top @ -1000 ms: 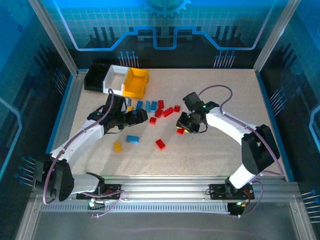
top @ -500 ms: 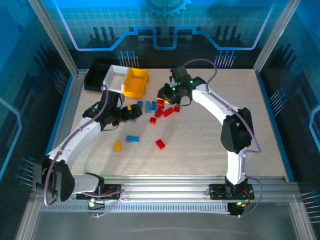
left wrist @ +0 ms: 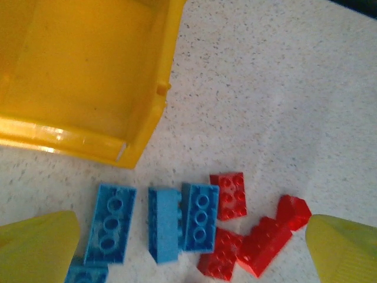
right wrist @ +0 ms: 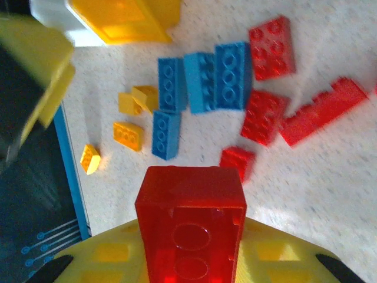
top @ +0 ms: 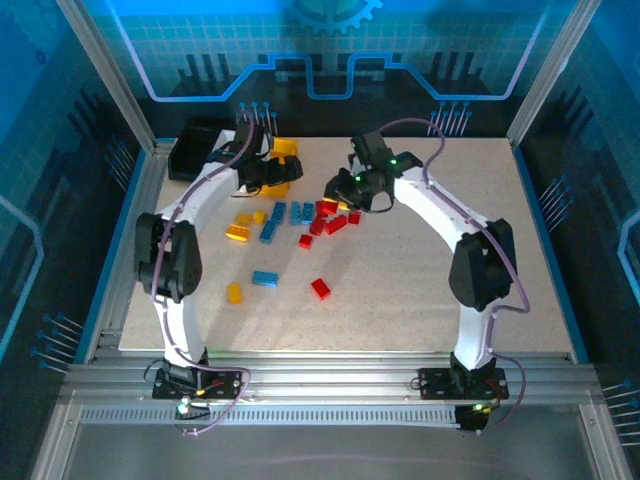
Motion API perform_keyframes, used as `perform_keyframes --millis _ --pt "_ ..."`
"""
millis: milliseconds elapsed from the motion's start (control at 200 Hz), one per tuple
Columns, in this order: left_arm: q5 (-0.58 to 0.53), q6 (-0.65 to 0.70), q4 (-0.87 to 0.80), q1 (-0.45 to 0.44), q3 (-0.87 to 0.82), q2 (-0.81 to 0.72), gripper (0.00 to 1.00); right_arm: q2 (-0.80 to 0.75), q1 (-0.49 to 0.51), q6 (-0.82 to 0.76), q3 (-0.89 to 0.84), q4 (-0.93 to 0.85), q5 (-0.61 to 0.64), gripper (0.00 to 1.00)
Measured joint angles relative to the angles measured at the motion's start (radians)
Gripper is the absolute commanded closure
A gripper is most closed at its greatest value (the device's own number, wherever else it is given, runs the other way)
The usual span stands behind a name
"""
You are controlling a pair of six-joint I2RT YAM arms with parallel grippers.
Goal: Sort the legos into containers by color
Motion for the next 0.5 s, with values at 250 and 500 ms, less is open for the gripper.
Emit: perform_keyframes --millis 250,500 --pt "-0.005 0.075 -0.04 -0.003 0.259 0.237 0.01 -0.262 -0.009 -0.006 -0.216 -0.017 0.002 0.71" --pt "-0.001 0.101 -0.051 -0.045 0.374 0.365 0.01 -0.373 -0.081 -0.007 -0.311 -0.045 0.008 0.72"
